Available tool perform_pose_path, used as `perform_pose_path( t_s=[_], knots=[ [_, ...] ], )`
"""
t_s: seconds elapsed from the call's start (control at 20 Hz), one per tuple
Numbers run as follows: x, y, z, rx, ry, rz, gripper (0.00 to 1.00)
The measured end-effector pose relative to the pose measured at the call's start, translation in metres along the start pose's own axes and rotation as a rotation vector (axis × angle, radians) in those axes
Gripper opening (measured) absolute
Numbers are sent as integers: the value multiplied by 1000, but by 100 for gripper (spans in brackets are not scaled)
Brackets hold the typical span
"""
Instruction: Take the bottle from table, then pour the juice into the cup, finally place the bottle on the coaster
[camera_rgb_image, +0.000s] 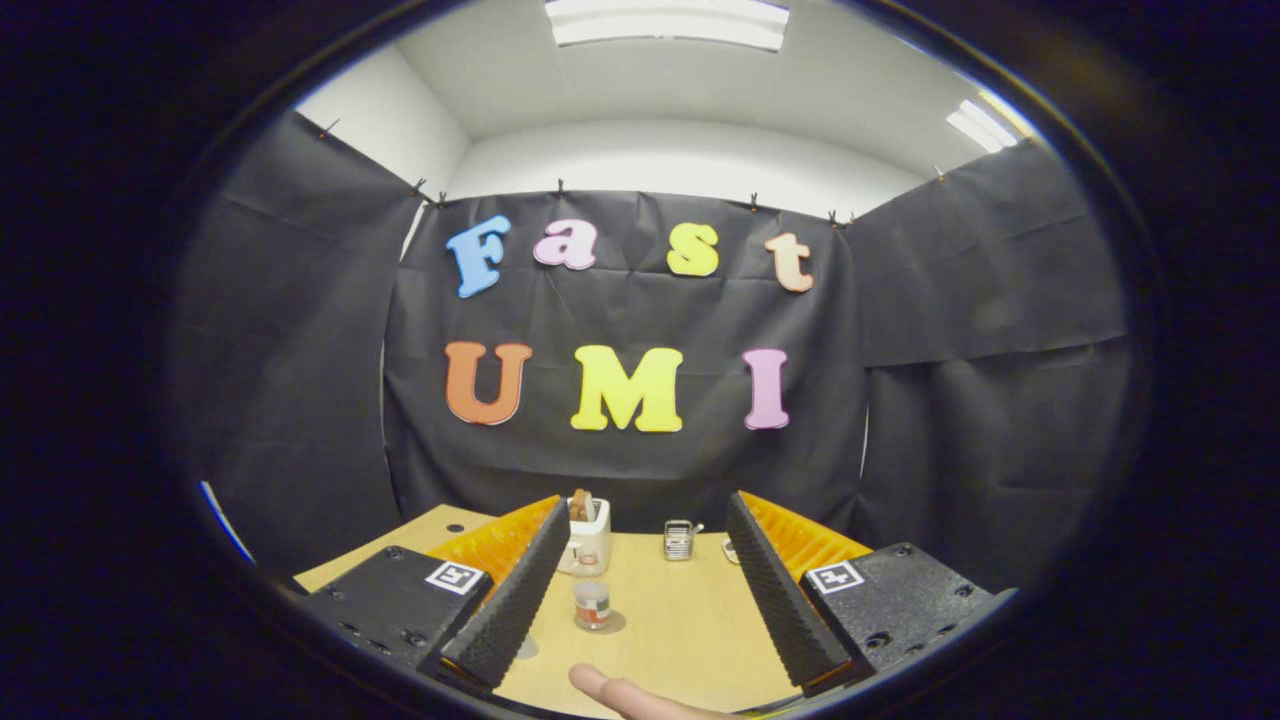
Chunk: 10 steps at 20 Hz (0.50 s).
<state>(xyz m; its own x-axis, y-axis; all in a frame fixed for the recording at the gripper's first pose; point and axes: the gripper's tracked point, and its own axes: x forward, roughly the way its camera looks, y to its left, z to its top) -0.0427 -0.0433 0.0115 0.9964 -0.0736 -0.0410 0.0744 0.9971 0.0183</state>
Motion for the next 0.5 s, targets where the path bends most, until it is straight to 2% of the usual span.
perform_pose_path(
  t_s=[0.5],
  knots=[
    [-11, 0, -2, 13, -6, 1, 100]
  ],
)
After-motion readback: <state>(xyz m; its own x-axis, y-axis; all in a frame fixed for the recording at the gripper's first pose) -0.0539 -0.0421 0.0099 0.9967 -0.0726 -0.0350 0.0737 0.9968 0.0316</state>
